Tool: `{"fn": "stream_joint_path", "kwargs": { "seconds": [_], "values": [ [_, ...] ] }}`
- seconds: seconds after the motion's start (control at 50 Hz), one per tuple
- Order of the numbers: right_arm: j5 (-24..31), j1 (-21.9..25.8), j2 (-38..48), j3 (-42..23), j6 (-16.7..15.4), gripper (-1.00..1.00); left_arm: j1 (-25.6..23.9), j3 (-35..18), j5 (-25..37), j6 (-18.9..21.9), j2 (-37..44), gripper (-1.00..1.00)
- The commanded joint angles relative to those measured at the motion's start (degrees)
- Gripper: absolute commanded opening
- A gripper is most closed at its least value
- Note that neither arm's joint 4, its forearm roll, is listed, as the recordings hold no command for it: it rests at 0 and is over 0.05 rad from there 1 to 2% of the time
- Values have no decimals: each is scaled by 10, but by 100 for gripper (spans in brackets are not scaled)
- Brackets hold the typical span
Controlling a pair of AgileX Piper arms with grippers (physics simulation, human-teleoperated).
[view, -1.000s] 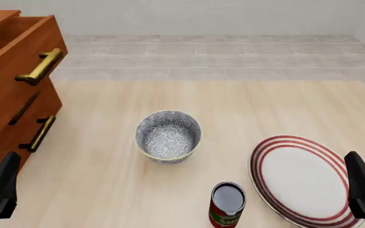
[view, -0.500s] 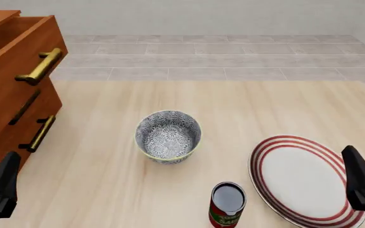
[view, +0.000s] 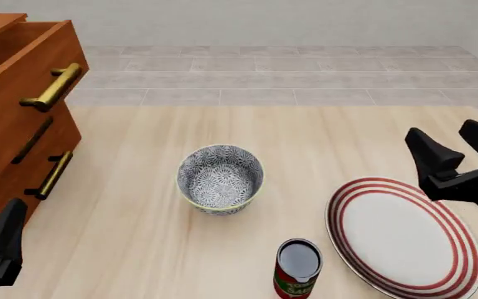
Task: Put the bowl on the plate.
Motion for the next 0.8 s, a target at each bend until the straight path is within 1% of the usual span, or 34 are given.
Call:
{"fn": "stream_joint_path", "kwargs": {
  "seconds": [0.02,0.06,0.08,0.12,0.14,0.16,0.18,0.2,0.24,0.26,0.28,0.3,0.32,0.34,0.38,0.4,0.42,0.46,0.48,0.5,0.52,0.56,0.58,0.6,0.62,0.66,0.7,0.74,0.8],
  "values": [
    [-2,70,145,-108,-8,100,0,0,0,0,0,100],
    [12,95,174,-139,-11,100,0,0,0,0,0,100],
    [17,100,188,-149,-11,100,0,0,0,0,0,100],
    [19,106,201,-161,-27,100,0,0,0,0,0,100],
    [27,114,213,-178,-16,100,0,0,0,0,0,100],
    [27,114,213,-178,-16,100,0,0,0,0,0,100],
    [40,127,236,-200,-19,100,0,0,0,0,0,100],
    [42,130,238,-203,-27,100,0,0,0,0,0,100],
    [49,131,251,-214,-28,100,0,0,0,0,0,100],
    [73,147,278,-247,-18,100,0,0,0,0,0,100],
    [74,147,278,-247,-18,100,0,0,0,0,0,100],
    [89,154,290,-269,-8,100,0,0,0,0,0,100],
    [97,162,299,-279,-10,100,0,0,0,0,0,100],
    [100,160,304,-289,-11,100,0,0,0,0,0,100],
    [109,167,318,-300,-23,100,0,0,0,0,0,100],
    [119,178,333,-312,-28,100,0,0,0,0,0,100],
    [121,176,338,-317,-11,100,0,0,0,0,0,100],
    [131,184,360,-331,-12,100,0,0,0,0,0,100],
    [134,181,369,-335,-16,100,0,0,0,0,0,100],
    [135,177,379,-339,-34,100,0,0,0,0,0,100],
    [138,180,386,-343,-29,100,0,0,0,0,0,100],
    [143,180,397,-351,-37,100,0,0,0,0,0,100],
    [152,184,405,-363,-23,100,0,0,0,0,0,100],
    [155,181,409,-368,-24,100,0,0,0,0,0,100],
    [161,179,417,-375,-18,100,0,0,0,0,0,100],
    [166,176,426,-381,-24,100,0,0,0,0,0,100],
    [174,182,436,-387,-9,100,0,0,0,0,0,100],
    [180,186,453,-395,-16,100,0,0,0,0,0,100],
    [191,199,467,-404,-2,100,0,0,0,0,0,100]
  ]
}}
